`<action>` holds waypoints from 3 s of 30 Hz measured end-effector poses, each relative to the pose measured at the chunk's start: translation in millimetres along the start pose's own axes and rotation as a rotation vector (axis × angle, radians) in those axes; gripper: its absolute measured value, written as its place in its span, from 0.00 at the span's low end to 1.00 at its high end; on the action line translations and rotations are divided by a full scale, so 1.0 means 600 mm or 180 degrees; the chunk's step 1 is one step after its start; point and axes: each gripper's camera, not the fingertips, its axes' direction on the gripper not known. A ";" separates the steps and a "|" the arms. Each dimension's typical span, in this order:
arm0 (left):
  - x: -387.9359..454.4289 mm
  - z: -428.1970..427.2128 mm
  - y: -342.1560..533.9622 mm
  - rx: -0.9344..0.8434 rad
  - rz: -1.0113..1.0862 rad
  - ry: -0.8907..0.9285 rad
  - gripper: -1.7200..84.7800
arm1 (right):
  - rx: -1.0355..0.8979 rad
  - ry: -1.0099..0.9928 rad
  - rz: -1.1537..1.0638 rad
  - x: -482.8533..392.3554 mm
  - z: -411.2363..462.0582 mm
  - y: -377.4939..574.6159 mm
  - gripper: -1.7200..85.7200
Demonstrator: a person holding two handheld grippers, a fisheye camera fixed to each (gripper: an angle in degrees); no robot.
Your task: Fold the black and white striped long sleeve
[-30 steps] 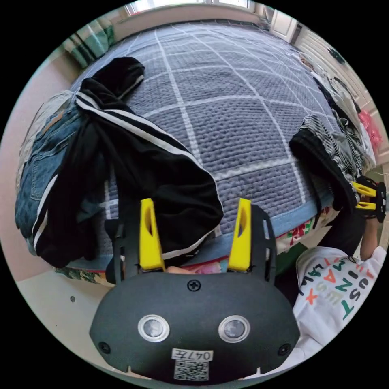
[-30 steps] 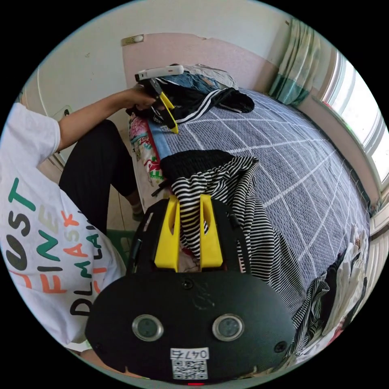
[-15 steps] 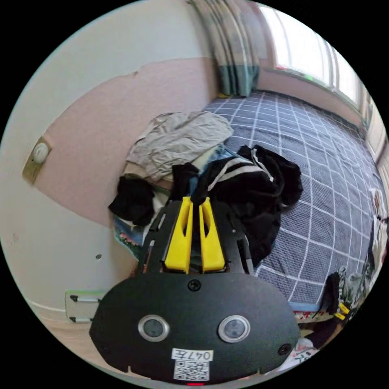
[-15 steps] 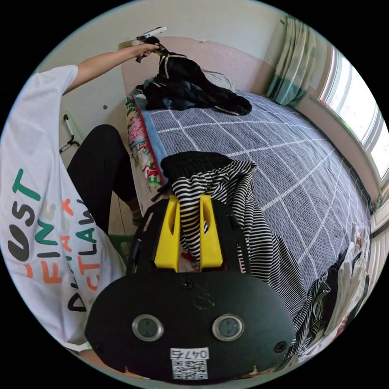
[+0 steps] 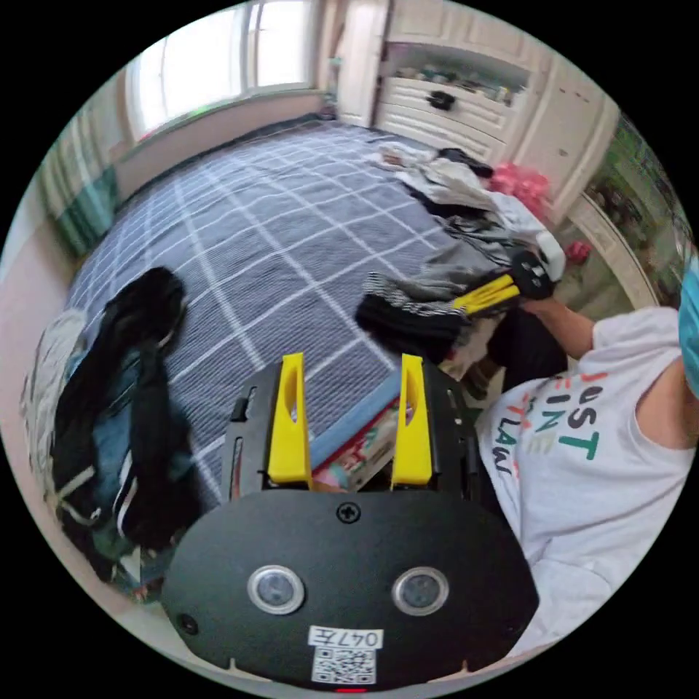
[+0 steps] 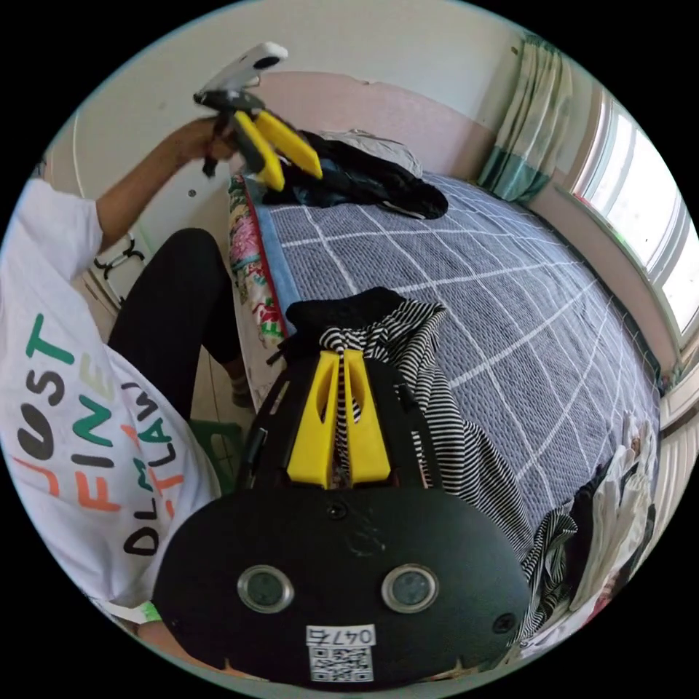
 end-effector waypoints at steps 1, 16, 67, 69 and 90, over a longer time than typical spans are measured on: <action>0.026 0.017 -0.010 0.0034 0.0162 0.0087 0.26 | 0.0082 -0.0089 0.0051 0.009 -0.011 -0.004 0.18; 0.149 0.072 -0.070 -0.0090 0.1174 0.0056 0.06 | 0.0546 0.0225 0.0347 0.113 -0.229 0.065 0.14; -0.064 -0.243 0.327 0.1526 -0.1190 -0.0204 0.03 | -0.1055 0.0558 0.0400 0.193 -0.130 0.206 0.03; -0.043 -0.269 0.329 0.1556 -0.1087 -0.0333 0.03 | -0.1029 0.0749 0.0472 0.196 -0.146 0.198 0.02; -0.159 -0.288 0.369 0.1393 -0.1604 -0.0676 0.04 | -0.0324 0.2330 0.1006 0.255 -0.401 -0.023 0.02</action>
